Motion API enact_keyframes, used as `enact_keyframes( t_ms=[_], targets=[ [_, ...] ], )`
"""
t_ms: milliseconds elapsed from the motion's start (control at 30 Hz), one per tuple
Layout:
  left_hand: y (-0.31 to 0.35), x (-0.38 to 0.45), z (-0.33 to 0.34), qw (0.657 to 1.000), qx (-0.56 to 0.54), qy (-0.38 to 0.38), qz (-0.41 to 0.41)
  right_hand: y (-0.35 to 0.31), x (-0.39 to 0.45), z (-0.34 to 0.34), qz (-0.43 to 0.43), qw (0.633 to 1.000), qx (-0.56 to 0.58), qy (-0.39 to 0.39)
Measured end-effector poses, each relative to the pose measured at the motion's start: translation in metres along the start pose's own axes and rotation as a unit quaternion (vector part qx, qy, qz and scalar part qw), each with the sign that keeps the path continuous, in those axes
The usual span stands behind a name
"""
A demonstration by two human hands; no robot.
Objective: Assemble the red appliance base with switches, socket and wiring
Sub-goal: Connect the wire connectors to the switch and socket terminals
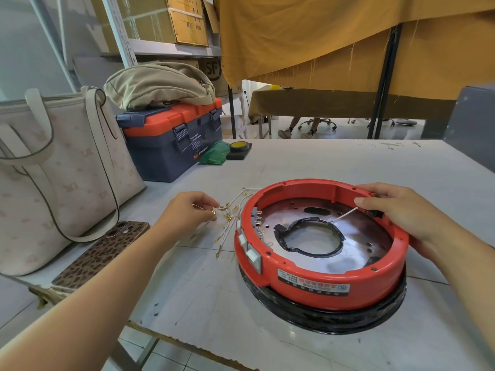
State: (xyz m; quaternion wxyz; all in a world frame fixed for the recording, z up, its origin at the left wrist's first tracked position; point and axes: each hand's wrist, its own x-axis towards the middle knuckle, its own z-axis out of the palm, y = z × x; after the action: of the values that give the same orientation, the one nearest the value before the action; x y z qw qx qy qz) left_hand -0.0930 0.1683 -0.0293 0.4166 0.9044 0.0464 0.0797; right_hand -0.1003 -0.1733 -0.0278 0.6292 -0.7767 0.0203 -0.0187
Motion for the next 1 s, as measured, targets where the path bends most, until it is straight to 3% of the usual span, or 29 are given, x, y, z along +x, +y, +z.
enact_keyframes(
  t_ms=[200, 433, 900, 1000],
  targets=[
    [-0.002, 0.000, -0.002, 0.998, -0.061, 0.006, -0.035, 0.002, 0.002, -0.001, -0.001, 1.000, -0.003, -0.001],
    [-0.002, -0.001, -0.002, 0.988, -0.148, -0.035, -0.003, 0.003, 0.003, -0.001, -0.001, 1.000, -0.003, -0.002],
    [-0.016, 0.004, 0.000, 0.996, -0.041, -0.031, 0.067, 0.001, 0.002, 0.000, -0.003, 1.000, 0.002, -0.005],
    [-0.021, 0.006, 0.000, 0.997, 0.033, -0.019, 0.068, 0.002, 0.002, -0.001, -0.002, 1.000, 0.003, -0.008]
  ],
)
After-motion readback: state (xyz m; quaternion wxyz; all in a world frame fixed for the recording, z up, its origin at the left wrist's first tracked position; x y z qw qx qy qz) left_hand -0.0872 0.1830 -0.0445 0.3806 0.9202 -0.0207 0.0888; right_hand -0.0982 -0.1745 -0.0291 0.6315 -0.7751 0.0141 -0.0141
